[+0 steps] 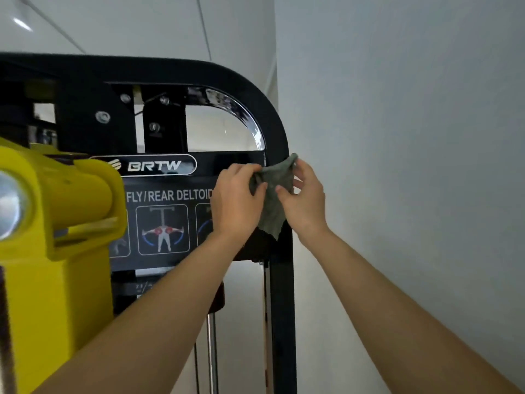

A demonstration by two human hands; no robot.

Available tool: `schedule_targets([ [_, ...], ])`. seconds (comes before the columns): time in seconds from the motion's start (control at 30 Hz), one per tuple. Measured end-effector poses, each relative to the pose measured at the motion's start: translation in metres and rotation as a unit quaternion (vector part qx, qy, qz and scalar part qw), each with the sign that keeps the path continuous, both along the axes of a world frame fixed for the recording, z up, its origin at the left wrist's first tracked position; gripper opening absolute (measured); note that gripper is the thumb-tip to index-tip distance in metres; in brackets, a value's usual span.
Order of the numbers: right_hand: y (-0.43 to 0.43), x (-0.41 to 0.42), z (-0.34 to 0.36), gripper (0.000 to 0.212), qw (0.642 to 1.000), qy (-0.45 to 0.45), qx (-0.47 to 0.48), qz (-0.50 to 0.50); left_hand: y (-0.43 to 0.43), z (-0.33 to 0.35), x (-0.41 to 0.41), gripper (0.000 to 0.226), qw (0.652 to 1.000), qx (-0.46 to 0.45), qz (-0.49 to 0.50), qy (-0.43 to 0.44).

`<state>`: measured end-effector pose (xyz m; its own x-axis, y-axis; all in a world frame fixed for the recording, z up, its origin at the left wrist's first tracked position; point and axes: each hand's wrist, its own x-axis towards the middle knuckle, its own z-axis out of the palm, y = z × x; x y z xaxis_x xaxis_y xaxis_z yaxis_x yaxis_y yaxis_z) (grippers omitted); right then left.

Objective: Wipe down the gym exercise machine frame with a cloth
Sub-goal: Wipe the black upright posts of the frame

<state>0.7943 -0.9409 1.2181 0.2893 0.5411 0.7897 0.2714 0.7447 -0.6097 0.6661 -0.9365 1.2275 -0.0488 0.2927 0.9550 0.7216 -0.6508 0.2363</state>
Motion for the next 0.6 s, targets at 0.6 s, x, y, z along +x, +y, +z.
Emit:
schedule_targets([
  [0.6,0.039,0.019,0.112,0.056,0.982,-0.177,0.065,-0.032,0.036,0.141,-0.024,0.034,0.91,0.164,0.139,0.353],
])
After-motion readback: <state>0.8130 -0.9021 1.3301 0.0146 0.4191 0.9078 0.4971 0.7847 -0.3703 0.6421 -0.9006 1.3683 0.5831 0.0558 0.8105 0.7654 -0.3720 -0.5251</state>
